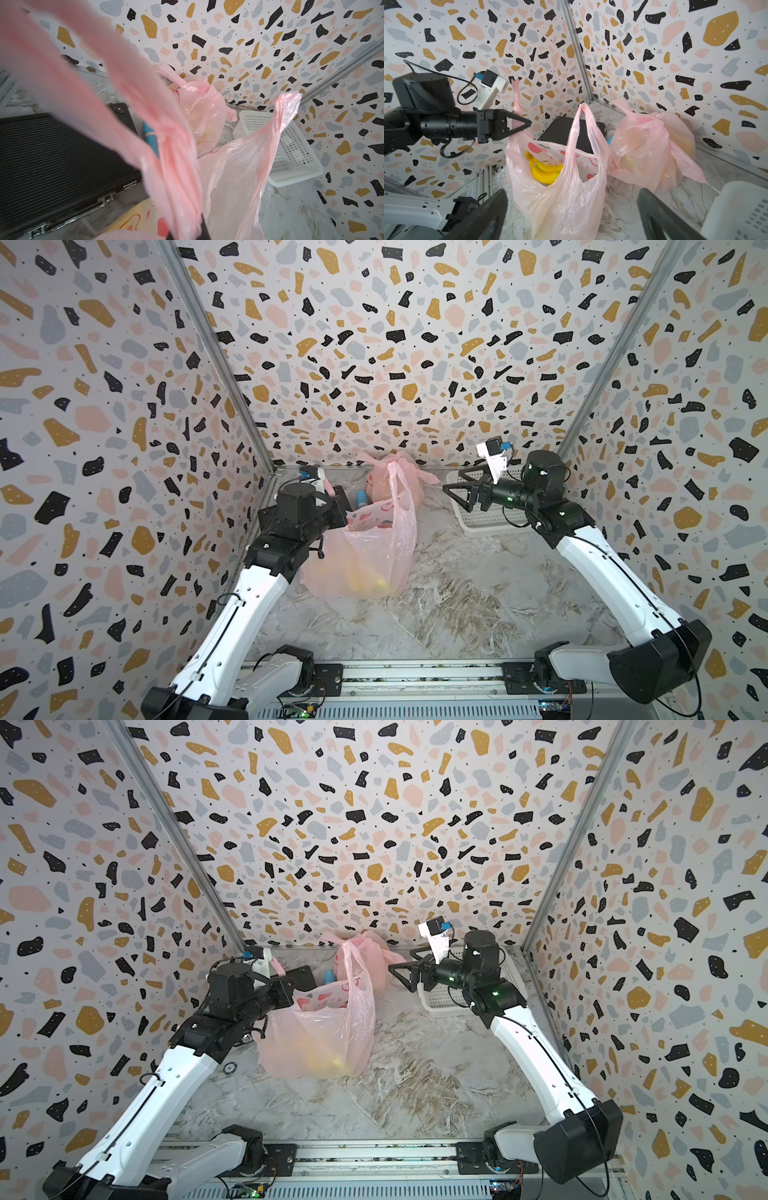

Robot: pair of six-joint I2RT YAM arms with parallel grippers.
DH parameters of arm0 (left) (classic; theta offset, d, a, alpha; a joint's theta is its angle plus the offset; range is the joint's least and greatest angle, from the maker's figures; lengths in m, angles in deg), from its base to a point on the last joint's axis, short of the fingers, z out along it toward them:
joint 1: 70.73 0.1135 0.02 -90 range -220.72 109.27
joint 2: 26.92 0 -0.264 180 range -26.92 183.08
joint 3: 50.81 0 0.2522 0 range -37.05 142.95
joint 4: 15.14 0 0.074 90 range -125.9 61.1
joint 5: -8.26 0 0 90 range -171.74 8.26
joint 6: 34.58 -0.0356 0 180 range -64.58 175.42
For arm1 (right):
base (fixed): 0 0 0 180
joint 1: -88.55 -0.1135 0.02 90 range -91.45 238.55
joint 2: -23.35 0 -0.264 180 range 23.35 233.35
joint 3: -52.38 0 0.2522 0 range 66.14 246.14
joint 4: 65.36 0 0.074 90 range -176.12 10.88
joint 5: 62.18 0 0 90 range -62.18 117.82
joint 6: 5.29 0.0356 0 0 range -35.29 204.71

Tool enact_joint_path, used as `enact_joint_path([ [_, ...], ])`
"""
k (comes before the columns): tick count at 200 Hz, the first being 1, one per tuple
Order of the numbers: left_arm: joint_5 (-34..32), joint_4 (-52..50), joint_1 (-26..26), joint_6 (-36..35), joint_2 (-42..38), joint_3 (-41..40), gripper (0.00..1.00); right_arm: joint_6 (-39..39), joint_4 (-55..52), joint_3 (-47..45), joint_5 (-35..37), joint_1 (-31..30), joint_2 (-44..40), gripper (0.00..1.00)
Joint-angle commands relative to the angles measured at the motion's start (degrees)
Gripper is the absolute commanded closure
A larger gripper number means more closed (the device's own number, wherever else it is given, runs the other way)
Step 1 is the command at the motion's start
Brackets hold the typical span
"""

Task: Place the banana into a plastic bag & tie a knot
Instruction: Adjust the plastic bag at the center of the board.

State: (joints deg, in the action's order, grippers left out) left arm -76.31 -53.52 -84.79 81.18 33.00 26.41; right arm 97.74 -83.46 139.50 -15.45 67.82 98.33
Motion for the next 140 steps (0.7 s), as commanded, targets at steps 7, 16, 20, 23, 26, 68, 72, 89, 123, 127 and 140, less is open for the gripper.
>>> enact_joint_path([
  [7, 4.5, -4.2, 1.8, -3.1, -1.8, 1.3, 1.00, -1.0, 5.7, -0.9, -4.1, 0.9, 3.0, 0.01],
  [16, 5.3, -5.1, 2.0, -3.5, -1.9, 1.6, 1.00, -1.0, 3.8, 0.3, -3.7, 0.9, 4.9, 0.00],
  [20, 5.6, -5.5, 2.1, -3.8, -2.1, 1.8, 1.00, -1.2, 2.7, 1.0, -3.6, 0.9, 5.8, 0.00],
  [23, 5.9, -5.7, 2.1, -3.8, -2.1, 1.9, 1.00, -1.2, 1.5, 1.5, -3.4, 0.9, 6.5, 0.00],
  [26, 6.1, -5.9, 2.3, -3.9, -2.2, 2.0, 1.00, -1.3, 0.1, 2.0, -3.0, 0.9, 7.1, 0.00],
  [68, 8.2, -7.5, 3.1, -4.6, -2.3, 3.5, 1.00, 7.5, -4.2, 1.4, 17.3, 0.3, 9.7, 0.00],
  [72, 8.6, -7.6, 3.2, -4.5, -2.3, 3.7, 1.00, 7.9, -4.9, 1.5, 18.7, 0.3, 9.7, 0.00],
  [89, 9.6, -8.7, 3.4, -4.7, -2.4, 4.9, 1.00, 6.7, -5.9, 1.3, 19.8, 0.3, 9.6, 0.00],
  [123, 10.2, -10.7, 3.4, -5.2, -3.1, 6.7, 1.00, 9.4, 17.3, -12.8, 9.7, 1.2, 2.7, 0.00],
  [127, 10.4, -10.8, 3.5, -5.2, -3.1, 6.9, 1.00, 10.3, 20.5, -14.2, 8.0, 1.6, 2.1, 0.00],
  [140, 11.2, -11.1, 3.5, -5.2, -3.3, 7.2, 1.00, 12.6, 23.8, -14.4, 4.2, 2.1, 2.6, 0.00],
])
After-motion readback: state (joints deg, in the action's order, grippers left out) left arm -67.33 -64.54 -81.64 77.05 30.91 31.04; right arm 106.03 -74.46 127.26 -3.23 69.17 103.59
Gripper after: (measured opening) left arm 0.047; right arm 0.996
